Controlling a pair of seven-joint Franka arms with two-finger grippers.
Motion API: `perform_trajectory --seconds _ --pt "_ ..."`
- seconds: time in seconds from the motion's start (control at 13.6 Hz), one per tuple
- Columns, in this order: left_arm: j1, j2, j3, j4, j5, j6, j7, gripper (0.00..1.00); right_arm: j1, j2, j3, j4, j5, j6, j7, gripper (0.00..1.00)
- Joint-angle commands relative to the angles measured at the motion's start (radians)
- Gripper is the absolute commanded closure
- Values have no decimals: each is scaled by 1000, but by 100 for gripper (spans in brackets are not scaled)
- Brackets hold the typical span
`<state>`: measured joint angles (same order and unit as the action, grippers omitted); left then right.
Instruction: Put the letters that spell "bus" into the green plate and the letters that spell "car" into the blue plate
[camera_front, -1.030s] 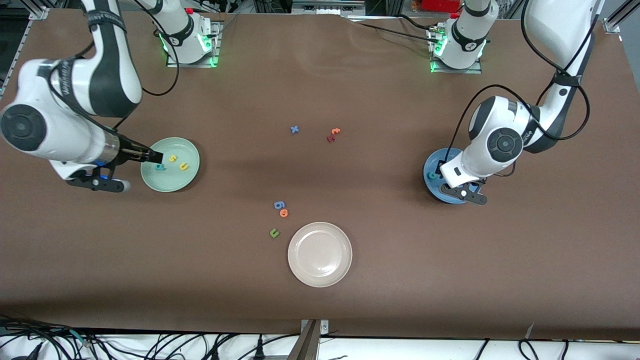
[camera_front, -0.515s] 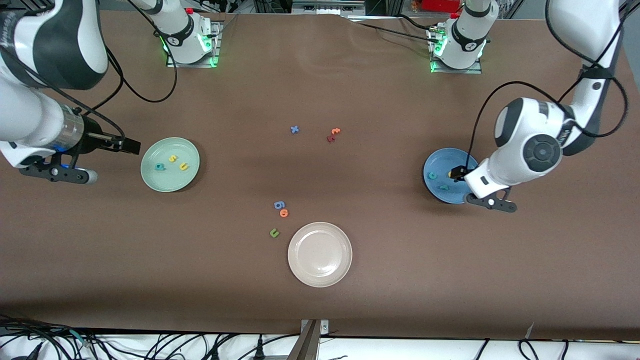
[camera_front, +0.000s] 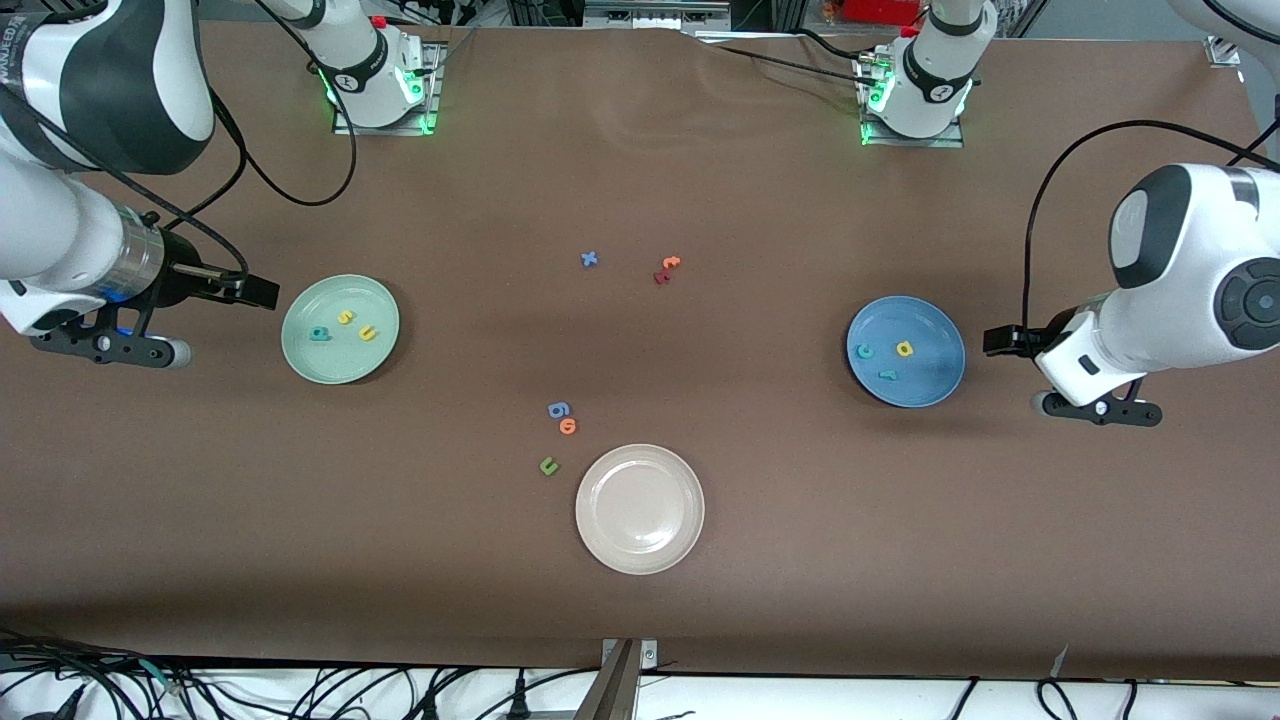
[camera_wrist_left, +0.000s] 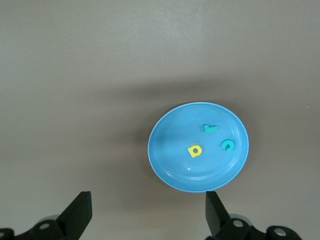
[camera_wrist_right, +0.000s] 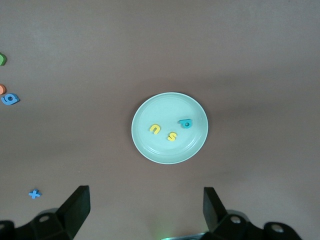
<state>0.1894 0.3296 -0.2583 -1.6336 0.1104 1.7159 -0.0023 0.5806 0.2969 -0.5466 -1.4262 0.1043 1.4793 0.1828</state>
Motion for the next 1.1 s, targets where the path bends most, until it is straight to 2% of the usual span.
perform_trajectory --seconds 0.0,0.15,0.22,0.37,0.59,0.74,0.88,1.03 --pt "30 -64 -13 12 -34 -71 5 0 -16 10 5 30 5 -17 -28 0" --pt "38 -113 8 5 -73 -79 8 0 -60 10 43 30 6 -17 -26 0" --pt "3 -141 54 0 -78 -81 8 0 -141 4 124 30 5 -22 -26 0" --pt "-121 -222 195 -44 -132 -82 15 0 -321 -1 317 30 -6 -24 -23 0" --pt "-136 -291 206 -42 -144 -120 12 0 -424 -28 420 23 -52 -20 -23 0" --pt "-139 -314 206 -37 -141 -124 10 0 -508 -47 515 10 -92 -16 -22 0" --pt "-148 -314 208 -38 -136 -118 12 0 -538 -82 548 -41 -106 2 -19 0" --pt "-148 -319 209 -37 -135 -110 15 0 -565 -140 576 -141 -106 90 -20 0"
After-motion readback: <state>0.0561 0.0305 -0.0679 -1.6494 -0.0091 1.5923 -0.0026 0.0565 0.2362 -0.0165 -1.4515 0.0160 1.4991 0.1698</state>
